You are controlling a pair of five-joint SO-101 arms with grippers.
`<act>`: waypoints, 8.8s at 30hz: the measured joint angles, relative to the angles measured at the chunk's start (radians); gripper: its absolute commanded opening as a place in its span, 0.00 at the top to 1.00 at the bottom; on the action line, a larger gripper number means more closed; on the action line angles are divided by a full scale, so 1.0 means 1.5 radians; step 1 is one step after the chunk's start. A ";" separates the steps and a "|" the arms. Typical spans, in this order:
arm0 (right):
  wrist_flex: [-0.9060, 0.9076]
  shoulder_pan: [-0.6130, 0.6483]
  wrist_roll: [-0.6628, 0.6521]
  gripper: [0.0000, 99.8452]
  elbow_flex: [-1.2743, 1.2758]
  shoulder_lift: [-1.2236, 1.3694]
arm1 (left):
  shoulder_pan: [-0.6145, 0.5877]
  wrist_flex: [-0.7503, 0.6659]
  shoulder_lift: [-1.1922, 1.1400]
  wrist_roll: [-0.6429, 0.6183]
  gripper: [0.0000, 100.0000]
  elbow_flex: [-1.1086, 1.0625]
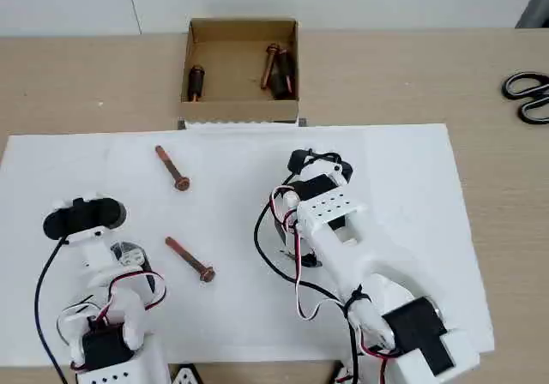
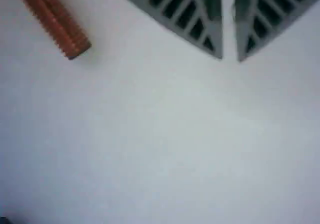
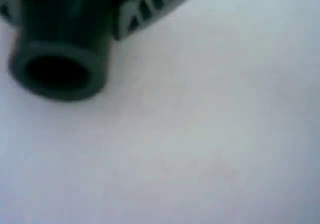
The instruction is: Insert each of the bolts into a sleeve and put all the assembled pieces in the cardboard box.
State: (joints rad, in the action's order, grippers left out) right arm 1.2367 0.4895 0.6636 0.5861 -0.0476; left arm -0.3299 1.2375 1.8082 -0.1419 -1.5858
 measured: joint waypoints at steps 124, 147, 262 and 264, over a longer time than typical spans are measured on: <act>0.263 -0.267 -0.088 1.00 -0.079 -0.224 | 0.172 0.222 -1.504 -0.818 0.99 1.300; 0.263 -0.267 -0.088 1.00 -0.077 -0.224 | 0.173 0.285 -1.504 -1.082 0.81 1.301; 0.203 -0.267 -0.064 1.00 -0.025 -0.224 | 0.230 0.311 -1.292 -0.664 0.99 0.996; 0.203 -0.267 -0.064 1.00 -0.025 -0.224 | 0.212 0.303 -1.269 -0.694 0.99 1.007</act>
State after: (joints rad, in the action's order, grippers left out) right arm 1.5405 0.0890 0.5669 0.5493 -0.3836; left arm -0.0123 1.6916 -0.0959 -1.1822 -0.0760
